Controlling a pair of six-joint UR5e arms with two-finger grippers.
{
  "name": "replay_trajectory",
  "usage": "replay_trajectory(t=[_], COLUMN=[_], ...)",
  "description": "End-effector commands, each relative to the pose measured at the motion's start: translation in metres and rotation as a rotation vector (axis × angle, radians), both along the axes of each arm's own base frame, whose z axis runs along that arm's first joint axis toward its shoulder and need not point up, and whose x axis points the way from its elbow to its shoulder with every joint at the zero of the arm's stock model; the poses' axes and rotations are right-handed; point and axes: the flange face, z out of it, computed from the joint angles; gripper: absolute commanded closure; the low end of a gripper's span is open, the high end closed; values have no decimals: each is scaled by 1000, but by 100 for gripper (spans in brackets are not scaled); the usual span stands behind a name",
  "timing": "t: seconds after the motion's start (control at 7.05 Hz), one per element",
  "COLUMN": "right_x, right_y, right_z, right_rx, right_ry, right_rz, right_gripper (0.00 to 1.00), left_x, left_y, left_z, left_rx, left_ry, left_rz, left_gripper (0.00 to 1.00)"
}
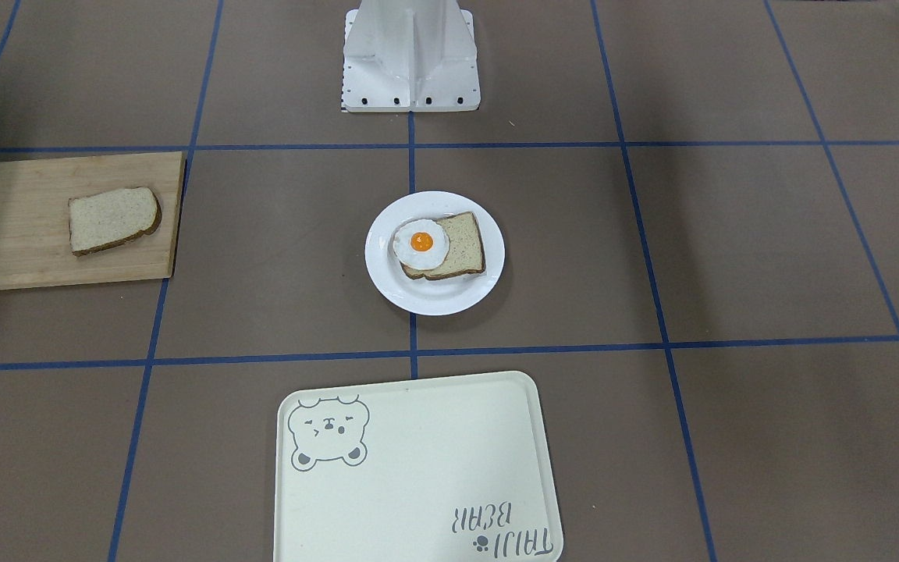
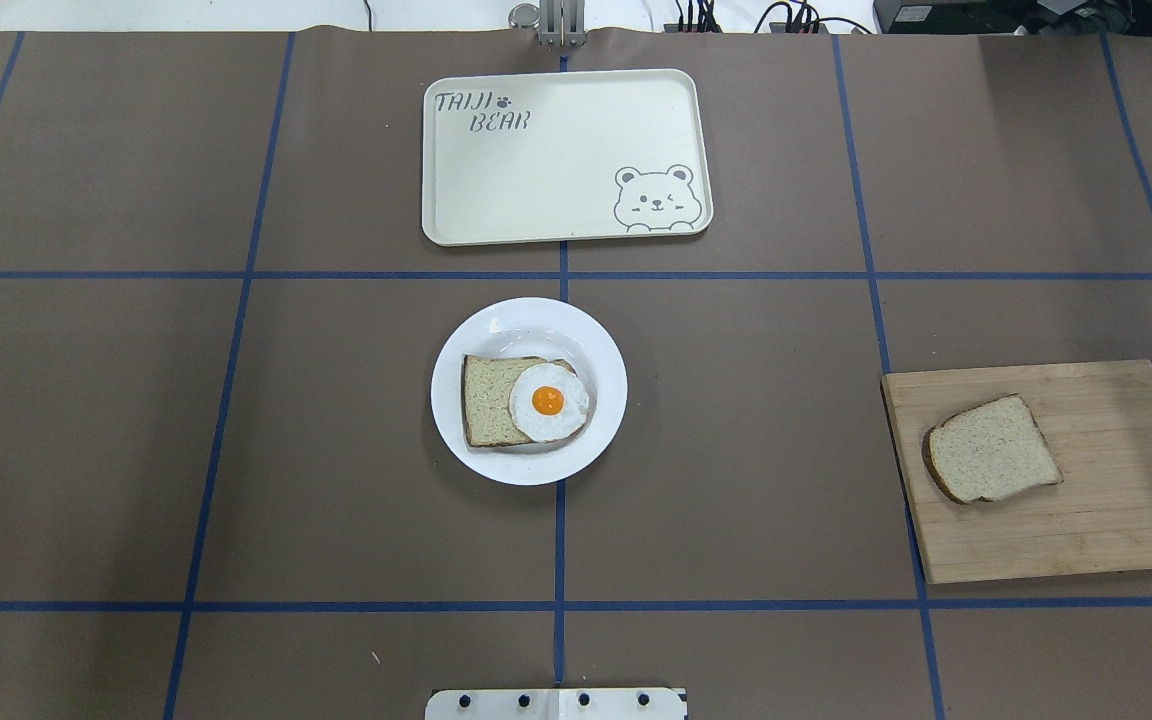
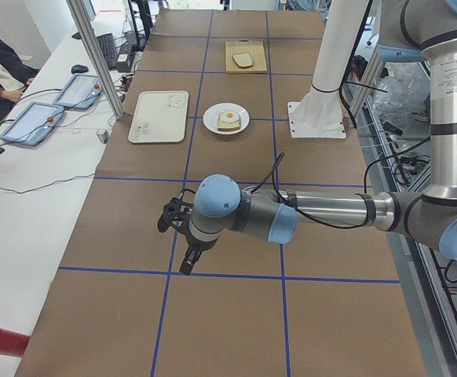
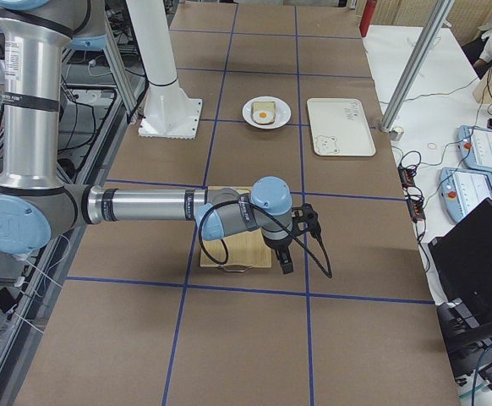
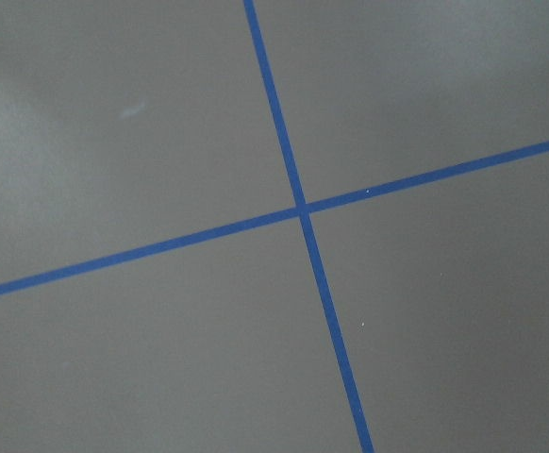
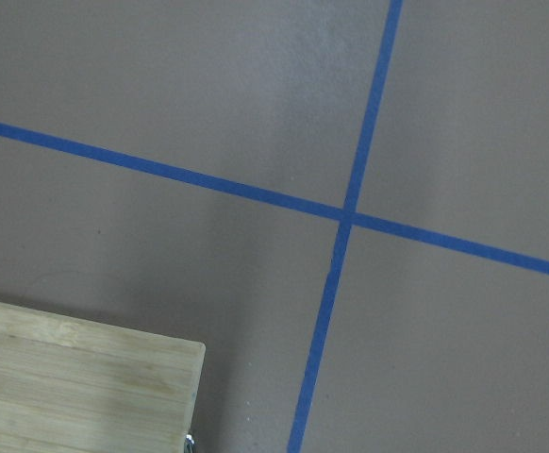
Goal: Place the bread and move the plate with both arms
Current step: 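Move the right gripper toward the bread slice on the bamboo board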
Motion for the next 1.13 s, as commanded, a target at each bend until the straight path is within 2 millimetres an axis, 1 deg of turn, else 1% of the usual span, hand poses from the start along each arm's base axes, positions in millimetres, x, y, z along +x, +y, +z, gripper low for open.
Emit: replay_trajectory(t=[0.0, 0.14, 0.28, 0.43, 0.57, 0.71, 0.85, 0.99], right_x=[-24, -48, -86, -109, -110, -117, -148, -192], right_y=[1, 4, 25, 68, 101, 107, 107, 116], right_z=[-41, -54, -50, -29, -13, -11, -20, -38], right_rx=[-102, -133, -167, -171, -183, -217, -233, -239], right_ry=[-162, -162, -184, -200, -213, -226, -207, -203], right_rz=[36, 107, 195, 252, 272, 299, 342, 372], right_gripper=[0, 0, 0, 0, 0, 1, 2, 1], left_x=[0, 0, 0, 0, 0, 0, 0, 0], left_y=[-10, -9, -8, -9, -9, -7, -5, -3], left_z=[-13, -11, -11, -11, -11, -10, -8, -7], left_rx=[95, 111, 125, 126, 126, 126, 123, 121], left_ry=[3, -1, -1, -1, -1, 0, 0, 0], left_rz=[-9, -8, -11, -11, -11, -8, -9, -8], left_gripper=[2, 2, 2, 2, 2, 2, 2, 2])
